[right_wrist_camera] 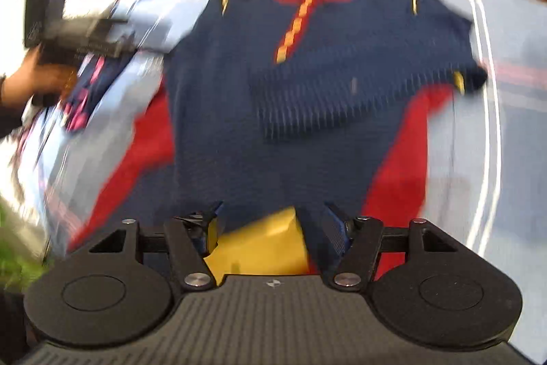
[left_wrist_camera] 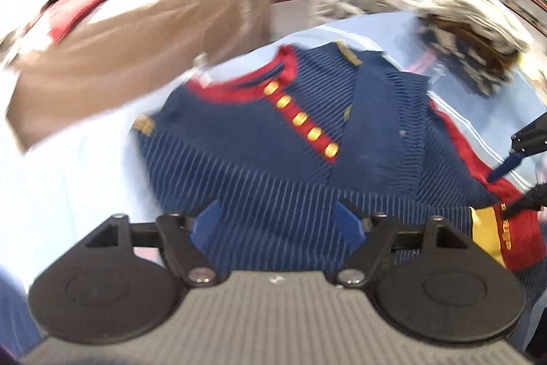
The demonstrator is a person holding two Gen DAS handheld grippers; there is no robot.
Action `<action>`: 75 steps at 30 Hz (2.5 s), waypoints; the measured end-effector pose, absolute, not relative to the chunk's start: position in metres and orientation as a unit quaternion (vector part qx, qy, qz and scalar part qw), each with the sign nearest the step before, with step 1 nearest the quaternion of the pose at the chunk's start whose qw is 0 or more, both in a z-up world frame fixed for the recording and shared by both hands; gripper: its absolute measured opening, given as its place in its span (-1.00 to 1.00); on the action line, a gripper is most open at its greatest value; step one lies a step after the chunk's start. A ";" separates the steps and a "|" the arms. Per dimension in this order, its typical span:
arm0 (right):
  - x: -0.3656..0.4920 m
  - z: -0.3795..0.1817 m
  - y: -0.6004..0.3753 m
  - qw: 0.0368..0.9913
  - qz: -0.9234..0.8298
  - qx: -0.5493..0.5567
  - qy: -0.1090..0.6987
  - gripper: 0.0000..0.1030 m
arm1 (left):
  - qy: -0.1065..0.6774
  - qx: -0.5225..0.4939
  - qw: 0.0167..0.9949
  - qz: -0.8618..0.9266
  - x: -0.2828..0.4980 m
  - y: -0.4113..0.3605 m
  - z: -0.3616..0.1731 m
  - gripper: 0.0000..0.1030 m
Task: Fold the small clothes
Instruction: 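Grasp the 'alinaa' foot with the right tool while the left tool pinches the romper body, then lift the 'alinaa' leg end with the right tool and fold it toward the collar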
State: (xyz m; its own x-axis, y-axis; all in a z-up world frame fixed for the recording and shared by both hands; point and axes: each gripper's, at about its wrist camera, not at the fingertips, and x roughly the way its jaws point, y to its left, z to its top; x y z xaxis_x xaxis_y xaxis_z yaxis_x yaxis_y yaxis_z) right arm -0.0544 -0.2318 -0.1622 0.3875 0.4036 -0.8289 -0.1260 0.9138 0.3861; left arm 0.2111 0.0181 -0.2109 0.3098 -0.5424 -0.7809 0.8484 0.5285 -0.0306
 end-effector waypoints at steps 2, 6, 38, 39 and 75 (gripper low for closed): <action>-0.065 -0.167 -0.235 0.811 0.176 0.122 0.545 0.96 | 0.370 0.230 0.757 -0.487 0.226 0.001 -0.208 0.77; -0.066 -0.177 -0.232 0.797 0.217 0.098 0.556 0.87 | 0.336 0.278 0.686 -0.583 0.249 -0.027 -0.210 0.76; -0.057 -0.196 -0.258 0.771 0.214 0.147 0.581 1.00 | 0.458 0.511 0.359 -0.633 0.353 -0.090 -0.267 -0.65; -0.056 -0.196 -0.256 0.771 0.215 0.145 0.581 1.00 | 0.463 0.500 0.365 -0.635 0.355 -0.090 -0.265 -0.55; -0.003 -0.144 -0.318 0.748 0.275 0.166 0.581 -0.91 | 0.462 0.421 0.519 -0.583 0.415 -0.017 -0.215 -0.89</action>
